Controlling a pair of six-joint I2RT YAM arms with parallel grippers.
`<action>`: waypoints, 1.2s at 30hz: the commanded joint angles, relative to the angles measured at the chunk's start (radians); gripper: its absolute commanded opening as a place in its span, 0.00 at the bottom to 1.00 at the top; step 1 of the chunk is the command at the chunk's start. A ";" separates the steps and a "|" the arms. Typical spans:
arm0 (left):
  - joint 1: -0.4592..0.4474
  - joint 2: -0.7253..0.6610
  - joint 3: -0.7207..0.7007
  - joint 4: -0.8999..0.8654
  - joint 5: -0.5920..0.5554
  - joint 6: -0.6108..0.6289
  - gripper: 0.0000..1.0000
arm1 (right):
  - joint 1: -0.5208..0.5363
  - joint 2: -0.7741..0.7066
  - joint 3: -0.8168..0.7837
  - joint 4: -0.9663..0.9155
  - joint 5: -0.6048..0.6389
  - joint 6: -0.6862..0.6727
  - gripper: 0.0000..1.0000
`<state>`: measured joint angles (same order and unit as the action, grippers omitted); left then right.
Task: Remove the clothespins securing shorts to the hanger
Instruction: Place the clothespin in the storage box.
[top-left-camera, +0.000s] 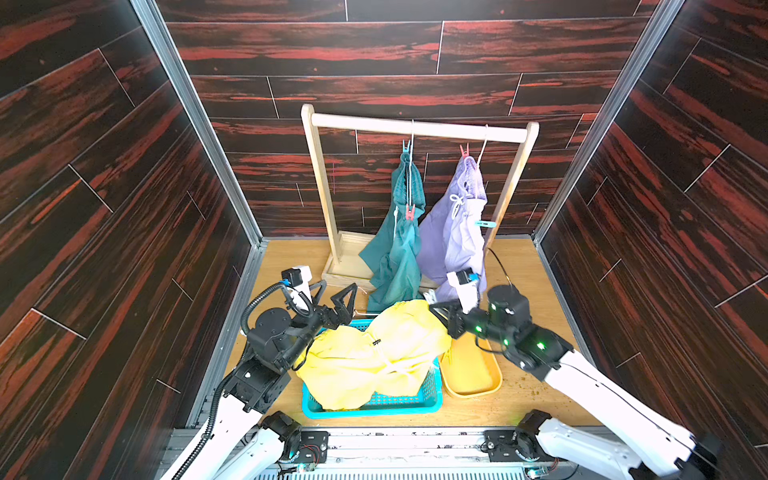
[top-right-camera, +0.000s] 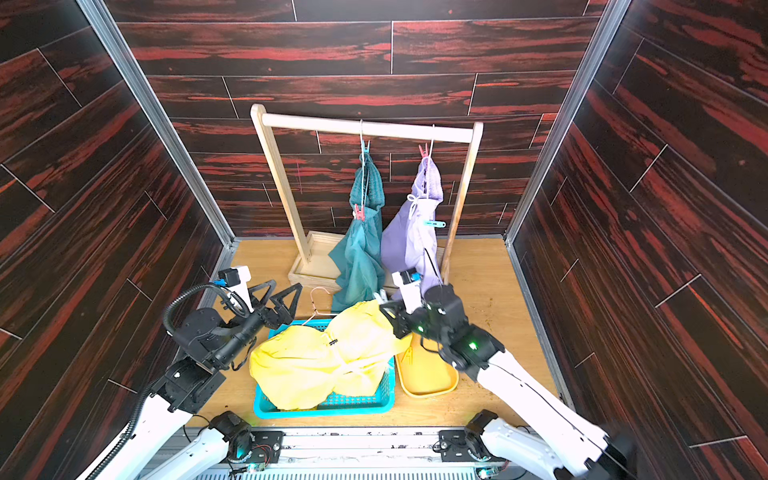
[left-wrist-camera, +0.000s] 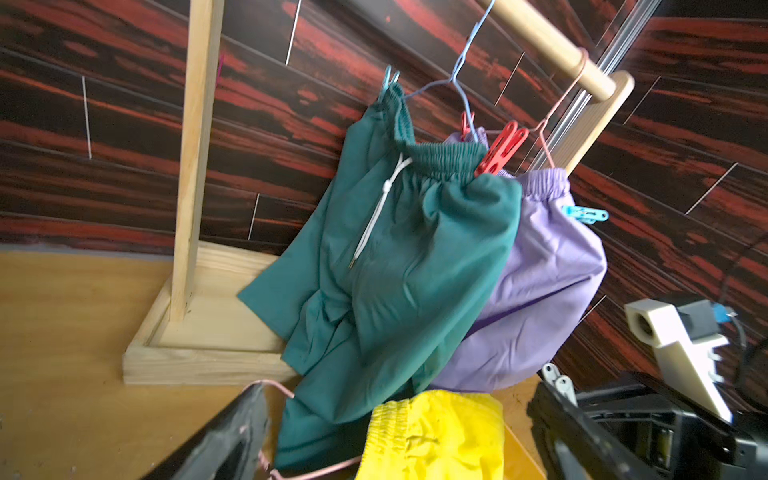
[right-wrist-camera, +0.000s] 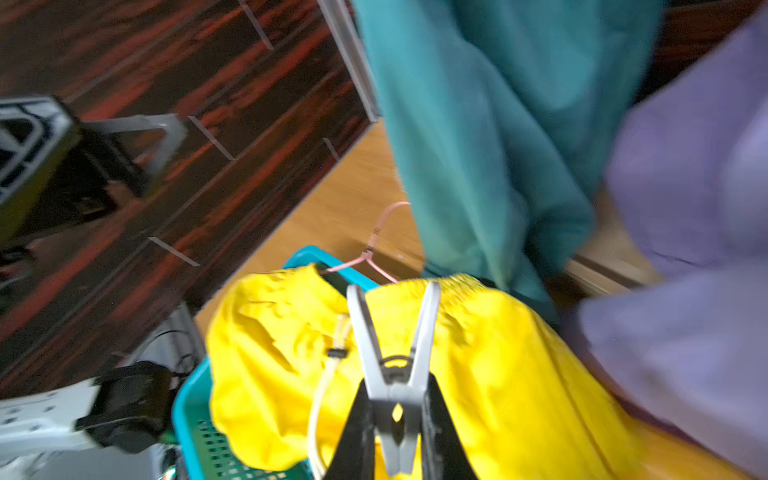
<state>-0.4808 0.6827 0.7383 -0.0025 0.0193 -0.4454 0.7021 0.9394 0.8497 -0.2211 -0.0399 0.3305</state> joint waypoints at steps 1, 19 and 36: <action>-0.001 0.021 0.002 -0.037 -0.005 -0.028 1.00 | 0.004 -0.086 -0.052 -0.093 0.181 0.060 0.04; 0.001 0.198 0.013 -0.208 -0.172 -0.349 0.92 | 0.004 -0.102 -0.235 -0.270 0.379 0.359 0.12; 0.011 0.361 0.073 -0.307 -0.205 -0.451 0.89 | -0.008 0.144 -0.304 -0.195 0.317 0.415 0.43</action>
<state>-0.4767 1.0370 0.7761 -0.2920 -0.1661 -0.8692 0.6991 1.0737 0.5465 -0.4389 0.2913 0.7437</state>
